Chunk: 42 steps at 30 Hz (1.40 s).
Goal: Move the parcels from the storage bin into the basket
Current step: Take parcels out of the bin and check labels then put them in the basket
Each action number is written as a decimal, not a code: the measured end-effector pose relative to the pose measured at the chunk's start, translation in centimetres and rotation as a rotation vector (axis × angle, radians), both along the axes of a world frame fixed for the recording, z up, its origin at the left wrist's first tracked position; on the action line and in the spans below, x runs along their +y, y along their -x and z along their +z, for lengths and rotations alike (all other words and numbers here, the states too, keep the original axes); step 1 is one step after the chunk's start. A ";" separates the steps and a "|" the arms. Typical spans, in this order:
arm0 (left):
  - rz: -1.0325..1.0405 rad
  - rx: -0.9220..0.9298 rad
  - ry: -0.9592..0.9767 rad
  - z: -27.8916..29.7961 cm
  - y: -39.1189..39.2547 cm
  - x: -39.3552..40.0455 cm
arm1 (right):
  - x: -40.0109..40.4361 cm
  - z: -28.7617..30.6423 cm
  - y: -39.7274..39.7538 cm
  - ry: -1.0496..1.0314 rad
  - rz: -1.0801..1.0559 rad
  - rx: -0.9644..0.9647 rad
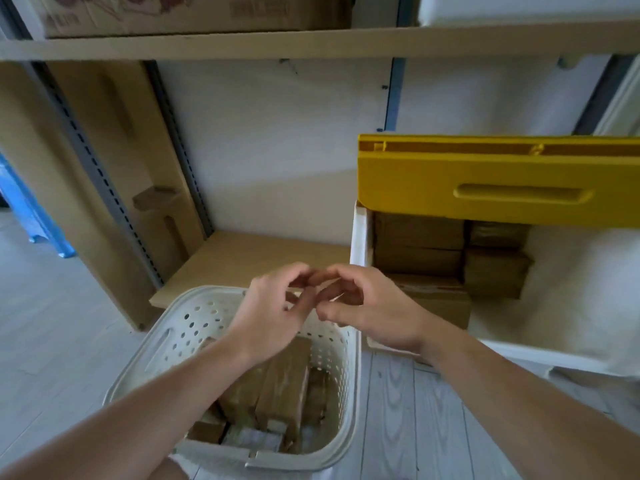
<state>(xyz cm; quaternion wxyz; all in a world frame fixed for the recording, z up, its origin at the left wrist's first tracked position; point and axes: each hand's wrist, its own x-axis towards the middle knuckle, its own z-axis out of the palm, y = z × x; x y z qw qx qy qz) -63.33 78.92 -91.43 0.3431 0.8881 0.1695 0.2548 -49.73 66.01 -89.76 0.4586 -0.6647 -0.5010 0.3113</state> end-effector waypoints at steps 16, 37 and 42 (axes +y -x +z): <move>-0.055 0.125 0.159 -3.3 -13.4 -7.0 | -12.2 -3.4 -13.0 0.113 -0.476 -0.109; 0.294 0.605 0.570 -8.4 -22.7 -6.7 | -7.6 -9.0 -18.7 0.538 -0.730 0.230; 0.358 0.396 0.630 -8.0 -22.4 -6.3 | -8.3 -6.7 -18.5 0.455 -0.908 0.141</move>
